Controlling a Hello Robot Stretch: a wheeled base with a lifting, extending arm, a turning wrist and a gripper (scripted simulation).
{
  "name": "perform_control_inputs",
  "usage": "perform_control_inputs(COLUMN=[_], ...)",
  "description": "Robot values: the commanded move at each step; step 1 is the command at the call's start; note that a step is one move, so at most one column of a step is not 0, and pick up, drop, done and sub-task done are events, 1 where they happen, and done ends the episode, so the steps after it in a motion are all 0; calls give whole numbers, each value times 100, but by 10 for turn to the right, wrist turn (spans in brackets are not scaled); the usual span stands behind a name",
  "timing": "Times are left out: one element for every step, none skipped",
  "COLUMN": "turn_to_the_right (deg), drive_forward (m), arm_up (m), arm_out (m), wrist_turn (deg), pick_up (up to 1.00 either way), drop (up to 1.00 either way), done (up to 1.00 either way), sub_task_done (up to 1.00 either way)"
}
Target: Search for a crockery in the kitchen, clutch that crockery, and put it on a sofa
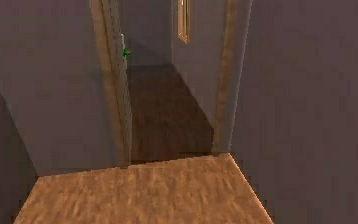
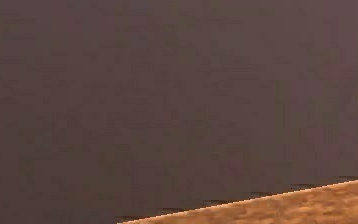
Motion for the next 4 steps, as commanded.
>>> perform_control_inputs(turn_to_the_right=[0,60,0,-150], drive_forward=[100,0,35,0], arm_up=[0,0,0,0], arm_out=[0,0,0,0], wrist_turn=[0,0,0,0], pick_up=[0,0,0,0], drop=[0,0,0,0], done=[0,0,0,0], sub_task_done=[0,0,0,0])
